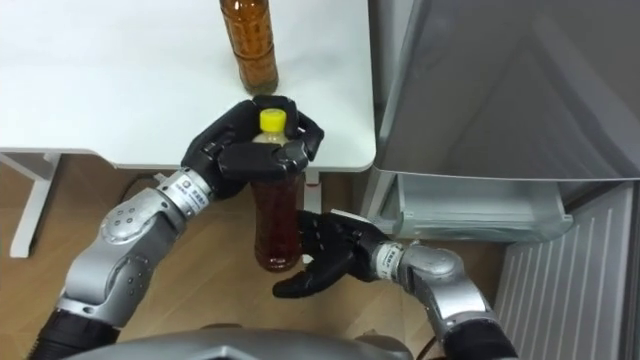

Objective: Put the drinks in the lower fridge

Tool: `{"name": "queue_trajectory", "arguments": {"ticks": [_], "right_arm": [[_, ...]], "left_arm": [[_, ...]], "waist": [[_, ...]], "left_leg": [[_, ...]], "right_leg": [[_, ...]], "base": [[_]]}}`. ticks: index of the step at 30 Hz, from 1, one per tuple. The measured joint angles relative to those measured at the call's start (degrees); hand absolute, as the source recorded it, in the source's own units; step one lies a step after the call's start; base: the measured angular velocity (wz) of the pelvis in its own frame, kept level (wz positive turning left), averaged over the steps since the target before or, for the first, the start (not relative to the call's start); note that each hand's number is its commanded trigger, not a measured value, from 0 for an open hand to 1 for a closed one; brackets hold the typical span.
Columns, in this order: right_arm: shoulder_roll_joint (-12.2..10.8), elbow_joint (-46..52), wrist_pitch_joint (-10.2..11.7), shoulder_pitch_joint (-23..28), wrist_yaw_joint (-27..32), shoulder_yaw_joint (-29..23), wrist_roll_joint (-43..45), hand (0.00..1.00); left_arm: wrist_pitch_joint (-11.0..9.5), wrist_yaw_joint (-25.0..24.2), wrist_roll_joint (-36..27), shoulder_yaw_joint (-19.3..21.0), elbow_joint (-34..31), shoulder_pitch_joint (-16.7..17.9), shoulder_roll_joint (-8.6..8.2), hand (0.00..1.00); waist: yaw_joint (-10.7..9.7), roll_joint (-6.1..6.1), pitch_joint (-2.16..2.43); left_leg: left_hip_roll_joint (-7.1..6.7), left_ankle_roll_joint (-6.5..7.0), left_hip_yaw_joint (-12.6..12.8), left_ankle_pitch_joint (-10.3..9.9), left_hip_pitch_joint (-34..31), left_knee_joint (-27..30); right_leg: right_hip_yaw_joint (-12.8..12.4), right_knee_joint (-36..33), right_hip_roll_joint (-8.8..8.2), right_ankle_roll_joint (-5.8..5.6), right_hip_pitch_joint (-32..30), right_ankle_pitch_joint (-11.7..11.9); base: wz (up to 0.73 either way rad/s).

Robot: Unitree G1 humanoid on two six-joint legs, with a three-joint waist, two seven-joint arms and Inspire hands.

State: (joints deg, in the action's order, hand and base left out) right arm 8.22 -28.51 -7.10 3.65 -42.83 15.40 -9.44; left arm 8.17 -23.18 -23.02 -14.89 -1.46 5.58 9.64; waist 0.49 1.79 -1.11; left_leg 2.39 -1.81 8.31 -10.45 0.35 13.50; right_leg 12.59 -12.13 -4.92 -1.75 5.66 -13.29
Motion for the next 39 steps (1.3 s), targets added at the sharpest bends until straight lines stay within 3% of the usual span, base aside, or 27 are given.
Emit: {"name": "queue_trajectory", "arguments": {"ticks": [9, 22, 23, 24, 25, 39], "right_arm": [[0.45, 0.83, -0.49, 0.0, -3.47, 1.51, -6.62, 0.0], [0.44, 2.25, -0.53, 0.21, -4.85, 1.55, -9.04, 0.0], [0.42, 2.26, -0.53, 0.21, -4.85, 1.55, -9.07, 0.54], [0.41, 2.25, -0.53, 0.21, -4.85, 1.54, -9.08, 0.68], [0.41, 2.25, -0.53, 0.21, -4.85, 1.53, -9.08, 1.0], [0.5, 2.27, -0.12, 0.27, -4.9, 2.33, -9.41, 1.0]], "left_arm": [[0.0, -0.03, 0.0, -2.17, 0.88, 0.0, 0.07, 1.0], [0.0, -0.12, 0.04, -2.33, 0.88, 0.01, 0.21, 1.0], [0.0, -0.09, 0.04, -2.33, 0.88, 0.01, 0.23, 1.0], [0.0, -0.08, 0.06, -2.33, 0.88, 0.01, 0.23, 1.0], [0.0, -0.08, 0.06, -2.33, 0.88, 0.01, 0.23, 1.0], [0.02, -1.46, -0.89, -2.21, 1.17, 0.02, -0.05, 1.0]], "waist": [[-0.07, -0.26, 0.1], [-0.15, -0.54, 0.19], [-0.16, -0.53, 0.2], [-0.17, -0.53, 0.2], [-0.16, -0.52, 0.21], [-0.17, 0.51, 0.37]], "left_leg": [[0.05, 0.06, -0.34, -0.07, -0.9, 0.17], [0.04, 0.06, -0.37, -0.07, -0.74, 0.13], [0.04, 0.06, -0.38, -0.07, -0.74, 0.13], [0.04, 0.06, -0.39, -0.07, -0.77, 0.1], [0.03, 0.06, -0.38, -0.06, -0.78, 0.08], [-0.04, 0.07, -0.36, -0.05, -0.49, 0.16]], "right_leg": [[0.03, -0.48, 0.0, 0.0, -1.02, 0.0], [-0.14, -0.54, 0.01, 0.0, -0.94, 0.0], [-0.14, -0.54, 0.01, 0.0, -0.95, 0.0], [-0.13, -0.57, 0.01, 0.0, -0.98, 0.0], [-0.12, -0.58, 0.01, 0.0, -0.99, 0.0], [-0.46, -0.6, -0.06, 0.0, -0.9, 0.0]], "base": [[0.0], [0.0], [0.0], [0.0], [0.0], [0.0]]}}
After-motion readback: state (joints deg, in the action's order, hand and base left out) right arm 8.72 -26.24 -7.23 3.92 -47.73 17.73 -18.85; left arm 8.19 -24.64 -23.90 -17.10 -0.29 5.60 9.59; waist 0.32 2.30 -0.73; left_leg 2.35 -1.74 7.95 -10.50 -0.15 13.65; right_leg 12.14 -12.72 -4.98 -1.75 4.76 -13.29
